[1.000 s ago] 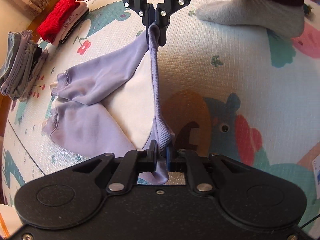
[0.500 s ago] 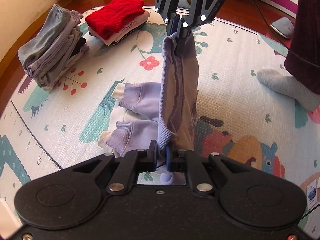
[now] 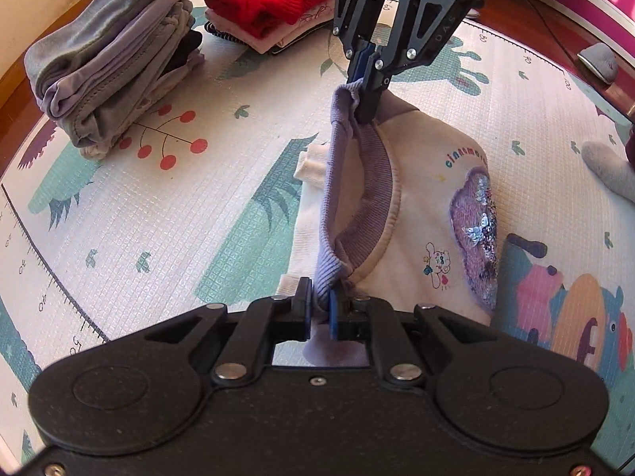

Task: Fold clothes
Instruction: 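Open both tools and release the flipped sweatshirt, print side up, then move both tools to the sides of the folded sweatshirt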

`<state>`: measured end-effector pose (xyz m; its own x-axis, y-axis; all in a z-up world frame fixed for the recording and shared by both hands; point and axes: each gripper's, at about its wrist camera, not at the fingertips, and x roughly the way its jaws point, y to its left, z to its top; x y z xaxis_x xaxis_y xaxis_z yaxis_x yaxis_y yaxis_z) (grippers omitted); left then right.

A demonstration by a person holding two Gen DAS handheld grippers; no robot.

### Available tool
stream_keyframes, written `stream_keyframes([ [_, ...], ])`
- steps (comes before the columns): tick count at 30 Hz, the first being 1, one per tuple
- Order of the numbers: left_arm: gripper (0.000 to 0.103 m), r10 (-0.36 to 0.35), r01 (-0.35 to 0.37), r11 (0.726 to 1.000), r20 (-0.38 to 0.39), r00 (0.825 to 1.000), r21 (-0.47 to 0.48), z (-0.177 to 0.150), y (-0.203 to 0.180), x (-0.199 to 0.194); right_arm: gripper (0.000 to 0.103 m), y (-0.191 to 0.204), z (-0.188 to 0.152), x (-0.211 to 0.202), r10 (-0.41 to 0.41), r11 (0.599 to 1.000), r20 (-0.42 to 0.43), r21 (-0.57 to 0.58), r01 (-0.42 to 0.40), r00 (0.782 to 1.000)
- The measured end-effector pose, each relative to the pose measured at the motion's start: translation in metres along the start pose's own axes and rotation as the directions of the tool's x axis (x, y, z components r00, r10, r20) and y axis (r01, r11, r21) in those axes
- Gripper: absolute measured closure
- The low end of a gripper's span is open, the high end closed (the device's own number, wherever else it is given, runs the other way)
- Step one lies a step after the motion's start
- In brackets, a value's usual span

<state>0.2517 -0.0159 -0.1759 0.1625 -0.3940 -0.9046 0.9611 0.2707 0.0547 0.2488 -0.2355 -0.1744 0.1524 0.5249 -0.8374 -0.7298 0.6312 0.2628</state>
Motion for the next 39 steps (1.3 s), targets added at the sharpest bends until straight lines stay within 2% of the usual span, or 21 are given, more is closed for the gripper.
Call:
stream_keyframes([
  [7, 0.096, -0.010, 0.009, 0.999, -0.035, 0.999, -0.031, -0.006, 0.013, 0.028, 0.092, -0.035, 0.000, 0.030, 0.012, 0.996, 0.006, 0.092, -0.012, 1.000],
  [12, 0.096, 0.005, -0.006, 0.991, -0.012, 1.000, -0.130, -0.016, 0.022, 0.035, 0.092, -0.044, 0.000, 0.048, 0.026, 0.989, 0.016, 0.145, -0.028, 1.000],
  [14, 0.090, 0.056, -0.057, 0.984, -0.012, 0.998, -0.169, -0.017, 0.027, 0.037, 0.092, -0.047, 0.000, 0.052, 0.021, 0.986, 0.018, 0.164, -0.023, 1.000],
  [15, 0.078, 0.092, -0.093, 0.979, -0.016, 0.996, -0.181, -0.019, 0.028, 0.036, 0.091, -0.049, 0.000, 0.052, -0.001, 0.984, 0.024, 0.179, -0.003, 1.000],
  [16, 0.077, 0.130, -0.131, 0.973, -0.021, 0.991, -0.190, -0.020, 0.030, 0.033, 0.090, -0.051, 0.000, 0.052, -0.023, 0.981, 0.029, 0.194, 0.017, 0.999],
  [18, 0.077, 0.172, -0.169, 0.965, -0.005, 0.985, -0.202, -0.024, 0.031, 0.020, 0.075, -0.055, 0.001, 0.048, -0.100, 0.970, 0.053, 0.227, 0.086, 0.994],
  [19, 0.077, 0.172, -0.166, 0.964, 0.013, 0.985, -0.207, -0.026, 0.029, 0.011, 0.073, -0.052, 0.002, 0.042, -0.140, 0.972, 0.061, 0.201, 0.125, 0.988],
  [21, 0.077, 0.124, -0.111, 0.976, 0.059, 0.991, -0.189, -0.029, 0.016, -0.004, 0.073, -0.047, 0.004, 0.030, -0.212, 0.968, 0.081, 0.152, 0.198, 0.974],
  [25, 0.077, 0.049, -0.038, 0.993, 0.090, 0.995, -0.114, -0.035, -0.027, -0.008, 0.074, -0.035, -0.014, 0.037, -0.211, 0.971, 0.109, 0.136, 0.196, 0.971],
  [29, 0.077, 0.035, -0.022, 0.990, 0.092, 0.995, -0.140, -0.040, -0.040, 0.011, 0.075, -0.023, -0.033, 0.043, -0.210, 0.974, 0.138, 0.120, 0.194, 0.968],
  [33, 0.076, 0.079, -0.074, 0.984, 0.022, 0.997, -0.160, -0.047, -0.035, 0.043, 0.075, -0.012, -0.051, 0.050, -0.208, 0.976, 0.166, 0.103, 0.193, 0.964],
  [35, 0.065, 0.090, -0.083, 0.973, 0.023, 0.996, -0.214, -0.050, -0.025, 0.052, 0.075, -0.006, -0.060, 0.054, -0.207, 0.977, 0.180, 0.095, 0.192, 0.962],
  [36, 0.052, 0.094, -0.087, 0.965, 0.018, 0.995, -0.246, -0.051, -0.020, 0.054, 0.073, -0.003, -0.064, 0.055, -0.206, 0.977, 0.187, 0.091, 0.192, 0.960],
  [39, 0.050, 0.087, -0.081, 0.959, 0.013, 0.996, -0.270, -0.051, -0.014, 0.049, 0.072, 0.004, -0.072, 0.059, -0.204, 0.979, 0.194, 0.070, 0.194, 0.960],
])
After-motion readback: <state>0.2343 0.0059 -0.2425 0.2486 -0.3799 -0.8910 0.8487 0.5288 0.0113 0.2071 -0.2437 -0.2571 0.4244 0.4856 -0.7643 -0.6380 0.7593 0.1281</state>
